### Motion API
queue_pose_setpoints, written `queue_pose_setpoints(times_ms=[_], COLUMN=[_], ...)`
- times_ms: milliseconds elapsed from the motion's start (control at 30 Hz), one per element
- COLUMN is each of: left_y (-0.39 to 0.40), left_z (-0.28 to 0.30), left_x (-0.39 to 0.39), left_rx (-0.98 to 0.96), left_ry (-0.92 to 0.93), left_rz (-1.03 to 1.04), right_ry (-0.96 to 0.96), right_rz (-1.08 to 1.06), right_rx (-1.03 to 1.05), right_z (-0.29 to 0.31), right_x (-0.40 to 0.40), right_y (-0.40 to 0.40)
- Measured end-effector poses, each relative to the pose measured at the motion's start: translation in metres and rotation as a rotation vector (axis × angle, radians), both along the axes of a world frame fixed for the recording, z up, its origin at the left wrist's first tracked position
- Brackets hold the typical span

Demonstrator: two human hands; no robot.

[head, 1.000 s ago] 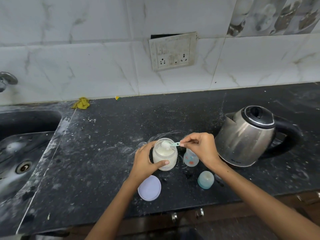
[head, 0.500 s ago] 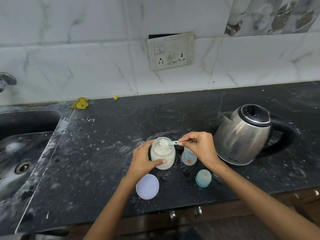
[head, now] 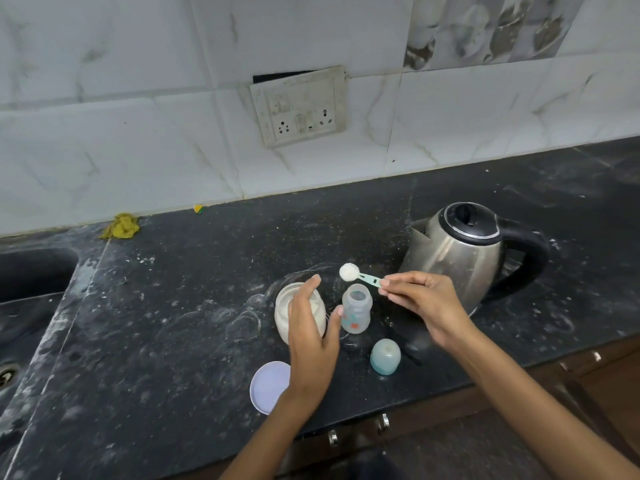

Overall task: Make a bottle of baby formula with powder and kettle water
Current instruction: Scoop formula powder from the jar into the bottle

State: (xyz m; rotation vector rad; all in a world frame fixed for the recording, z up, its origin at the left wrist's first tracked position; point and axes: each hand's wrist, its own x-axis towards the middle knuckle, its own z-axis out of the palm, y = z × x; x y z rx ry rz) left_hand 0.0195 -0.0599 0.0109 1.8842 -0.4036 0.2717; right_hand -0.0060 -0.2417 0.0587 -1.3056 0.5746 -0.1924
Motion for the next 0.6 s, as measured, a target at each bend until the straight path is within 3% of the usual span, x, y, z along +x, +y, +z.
queue_pose_setpoints(times_ms=[267,433,600], left_y=[-0.053,-0.06,-0.061], left_z=[-0.027,-0.039,-0.036], left_x=[-0.002,0.007,0.015], left_rx=[0.169,0.116,0.069], left_ry=[0.216,0.311,0.248], left_rz=[-0.182,-0.04,-0.018], right_ry=[-0.01,-0.003,0.012], right_rz=[-0.168,-0.163,-0.143], right_rx=[0.024,0.019,-0.02], right_z=[-0.007,-0.009,-0.008], right_x=[-0.029,-0.029,-0.028], right_y=[-0.02,-0.017,-0.015])
